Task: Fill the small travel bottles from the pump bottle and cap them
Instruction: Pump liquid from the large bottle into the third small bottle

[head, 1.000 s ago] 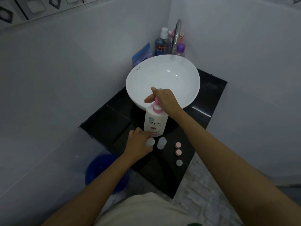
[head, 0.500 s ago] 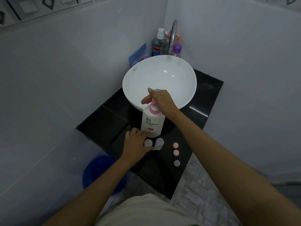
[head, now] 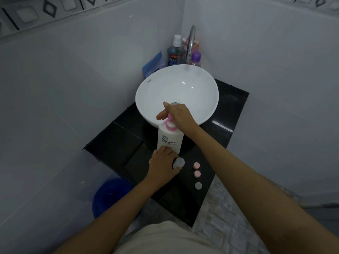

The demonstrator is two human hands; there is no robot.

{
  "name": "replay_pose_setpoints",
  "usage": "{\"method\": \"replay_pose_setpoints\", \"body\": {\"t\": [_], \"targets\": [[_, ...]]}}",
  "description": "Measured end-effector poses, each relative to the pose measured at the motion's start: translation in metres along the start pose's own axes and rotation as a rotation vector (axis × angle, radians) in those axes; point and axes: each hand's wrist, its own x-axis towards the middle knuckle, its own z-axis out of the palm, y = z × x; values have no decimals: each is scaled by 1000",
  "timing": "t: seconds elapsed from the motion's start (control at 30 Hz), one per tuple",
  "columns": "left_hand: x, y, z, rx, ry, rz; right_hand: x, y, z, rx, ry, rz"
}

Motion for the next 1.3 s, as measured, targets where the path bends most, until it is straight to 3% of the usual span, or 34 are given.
{"method": "replay_pose_setpoints", "body": {"t": [0.07, 0.2, 0.3, 0.43, 0.6, 0.9, 1.3], "targets": [[-5, 3, -7, -133, 35, -35, -2, -1, 0, 0, -1, 6], [-20, 10, -35, -640, 27, -188, -6, -10, -4, -10, -43, 45], [-24, 6, -60, -818, 90, -302, -8, -18, -6, 95, -81, 99], [-17, -5, -89, -855, 221, -313, -10, -19, -7, 222, -39, 83], [-9, -12, -104, -803, 250, -292, -5, -13, 1, 34, 8, 57], [0, -7, -112, -785, 307, -240, 0, -6, 4, -26, 37, 21], [6, -10, -113, -813, 239, -260, -1, 5, 8, -52, 23, 97]]}}
